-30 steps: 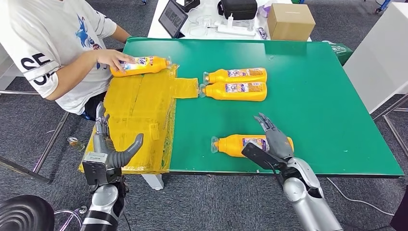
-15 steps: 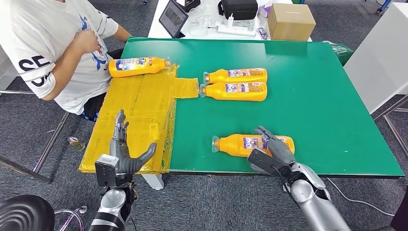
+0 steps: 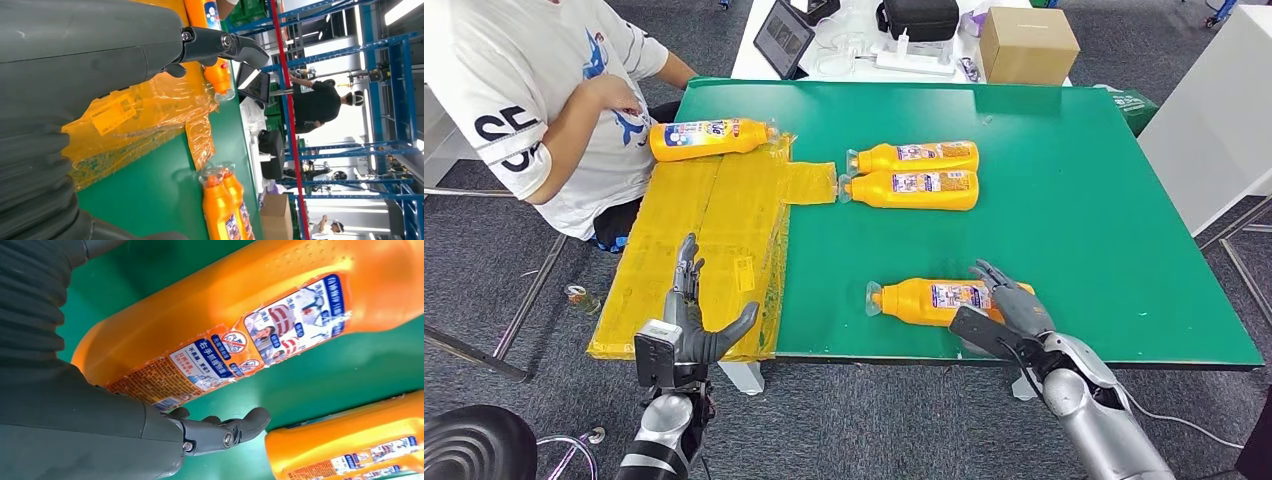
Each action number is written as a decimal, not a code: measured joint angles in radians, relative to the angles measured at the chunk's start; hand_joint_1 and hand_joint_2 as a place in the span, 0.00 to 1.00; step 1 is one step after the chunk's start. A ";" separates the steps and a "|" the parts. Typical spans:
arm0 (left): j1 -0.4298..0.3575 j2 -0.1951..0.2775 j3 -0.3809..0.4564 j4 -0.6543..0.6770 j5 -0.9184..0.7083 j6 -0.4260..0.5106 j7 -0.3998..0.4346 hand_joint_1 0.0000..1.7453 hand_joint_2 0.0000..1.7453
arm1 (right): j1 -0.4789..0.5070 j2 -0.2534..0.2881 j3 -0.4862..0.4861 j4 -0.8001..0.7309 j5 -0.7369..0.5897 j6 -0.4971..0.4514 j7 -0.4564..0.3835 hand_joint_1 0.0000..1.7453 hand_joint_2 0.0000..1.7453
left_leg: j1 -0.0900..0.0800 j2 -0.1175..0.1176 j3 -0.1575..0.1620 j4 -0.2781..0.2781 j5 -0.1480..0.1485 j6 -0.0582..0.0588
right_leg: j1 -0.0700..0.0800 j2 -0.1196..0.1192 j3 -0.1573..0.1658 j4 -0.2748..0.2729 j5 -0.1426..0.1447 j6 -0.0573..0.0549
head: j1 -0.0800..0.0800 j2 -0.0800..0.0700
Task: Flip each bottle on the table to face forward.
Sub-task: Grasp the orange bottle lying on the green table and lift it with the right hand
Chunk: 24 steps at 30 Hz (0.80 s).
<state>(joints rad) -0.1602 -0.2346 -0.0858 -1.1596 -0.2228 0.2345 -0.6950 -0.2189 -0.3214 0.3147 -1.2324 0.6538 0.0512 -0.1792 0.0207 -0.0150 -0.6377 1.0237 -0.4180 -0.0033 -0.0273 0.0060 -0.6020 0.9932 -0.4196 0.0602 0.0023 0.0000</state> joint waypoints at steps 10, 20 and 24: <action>0.000 0.000 0.001 0.021 0.001 -0.017 0.007 0.00 1.00 | -0.029 -0.053 0.013 0.002 0.027 0.041 0.039 0.00 1.00 | 0.000 0.000 0.000 0.000 0.000 0.000 | 0.000 0.000 0.000 0.000 0.000 0.000 | 0.000 0.000; -0.011 0.000 0.001 0.053 0.017 -0.024 0.009 0.00 1.00 | -0.049 -0.126 0.050 0.040 -0.012 0.133 0.067 0.00 1.00 | 0.000 0.000 0.000 0.000 0.000 0.000 | 0.000 0.000 0.000 0.000 0.000 0.000 | 0.000 0.000; -0.022 -0.001 0.001 0.070 0.022 -0.026 0.009 0.00 1.00 | -0.070 -0.133 0.071 0.079 -0.015 0.137 0.070 0.06 1.00 | 0.000 0.000 0.000 0.000 0.000 0.000 | 0.000 0.000 0.000 0.000 0.000 0.000 | 0.000 0.000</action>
<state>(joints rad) -0.1819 -0.2355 -0.0846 -1.0896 -0.2008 0.2085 -0.6859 -0.2886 -0.4545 0.3857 -1.1531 0.6386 0.1882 -0.1093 0.0206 -0.0151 -0.6378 1.0237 -0.4180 -0.0032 -0.0273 0.0060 -0.6018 0.9932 -0.4196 0.0602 0.0023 0.0000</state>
